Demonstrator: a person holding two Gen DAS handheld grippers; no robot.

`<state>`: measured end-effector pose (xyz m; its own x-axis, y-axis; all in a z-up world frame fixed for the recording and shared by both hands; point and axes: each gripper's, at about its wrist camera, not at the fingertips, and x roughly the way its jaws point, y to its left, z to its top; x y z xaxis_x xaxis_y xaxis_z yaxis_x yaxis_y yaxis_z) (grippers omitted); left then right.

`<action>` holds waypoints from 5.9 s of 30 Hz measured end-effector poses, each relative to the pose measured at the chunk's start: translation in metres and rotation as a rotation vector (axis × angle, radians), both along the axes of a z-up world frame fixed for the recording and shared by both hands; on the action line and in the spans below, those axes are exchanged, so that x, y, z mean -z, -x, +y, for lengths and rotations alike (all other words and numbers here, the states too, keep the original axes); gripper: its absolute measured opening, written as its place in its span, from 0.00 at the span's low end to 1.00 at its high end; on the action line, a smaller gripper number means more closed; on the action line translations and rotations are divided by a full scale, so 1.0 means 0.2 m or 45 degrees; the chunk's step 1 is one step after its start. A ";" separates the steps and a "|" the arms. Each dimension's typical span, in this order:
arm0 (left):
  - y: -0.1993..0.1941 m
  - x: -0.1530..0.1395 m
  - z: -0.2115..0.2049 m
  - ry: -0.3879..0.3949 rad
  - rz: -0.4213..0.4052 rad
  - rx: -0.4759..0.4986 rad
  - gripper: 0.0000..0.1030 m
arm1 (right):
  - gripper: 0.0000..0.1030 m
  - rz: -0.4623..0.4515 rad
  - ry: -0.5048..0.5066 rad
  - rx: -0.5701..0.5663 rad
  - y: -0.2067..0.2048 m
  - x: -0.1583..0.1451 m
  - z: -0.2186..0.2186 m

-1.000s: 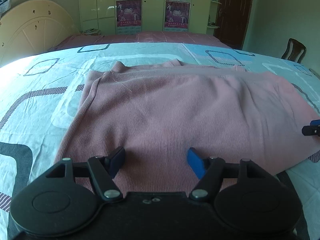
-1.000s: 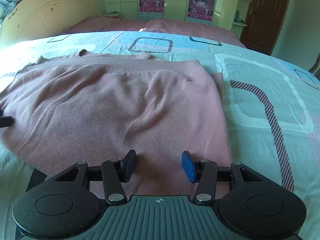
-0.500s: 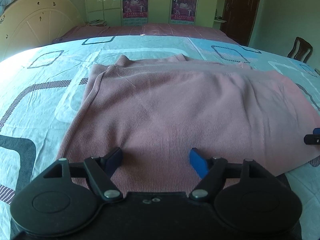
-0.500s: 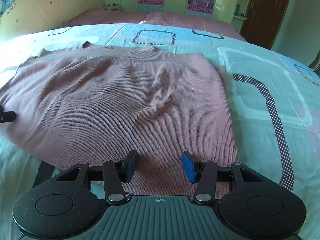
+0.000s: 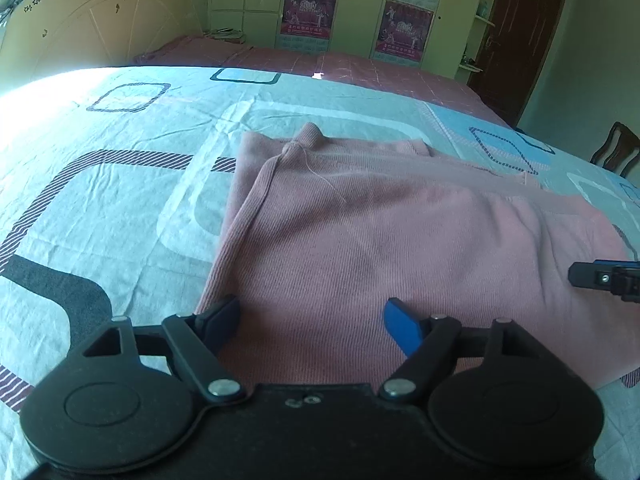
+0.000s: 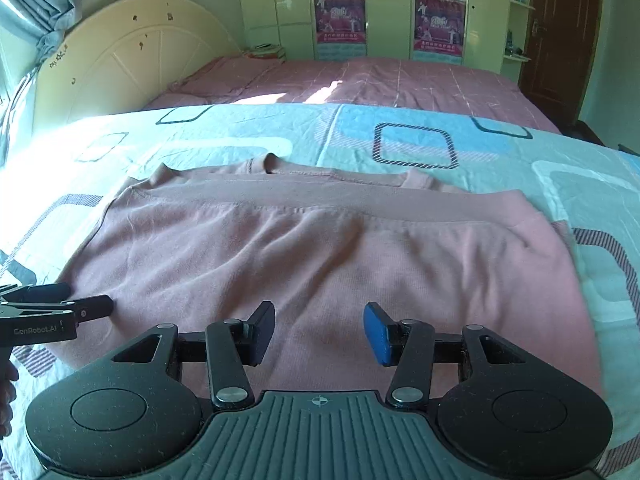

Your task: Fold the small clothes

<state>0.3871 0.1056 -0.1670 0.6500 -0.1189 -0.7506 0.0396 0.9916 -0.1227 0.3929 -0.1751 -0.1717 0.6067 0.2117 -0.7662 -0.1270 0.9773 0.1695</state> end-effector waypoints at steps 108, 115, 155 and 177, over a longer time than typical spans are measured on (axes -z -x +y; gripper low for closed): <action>-0.31 0.09 -1.00 0.230 -0.067 0.304 0.68 | 0.10 0.100 -0.313 0.264 0.07 0.04 -1.20; -0.29 0.09 -1.01 0.238 -0.049 0.300 0.67 | 0.13 0.128 -0.312 0.229 0.29 -0.03 -1.19; -0.68 0.15 -1.01 0.314 -0.069 0.068 0.70 | 0.25 -0.001 -0.023 0.408 -0.42 0.17 -1.13; -0.47 -0.01 -1.06 0.155 -0.054 0.145 0.72 | 0.26 -0.044 -0.068 0.254 -0.06 0.00 -1.04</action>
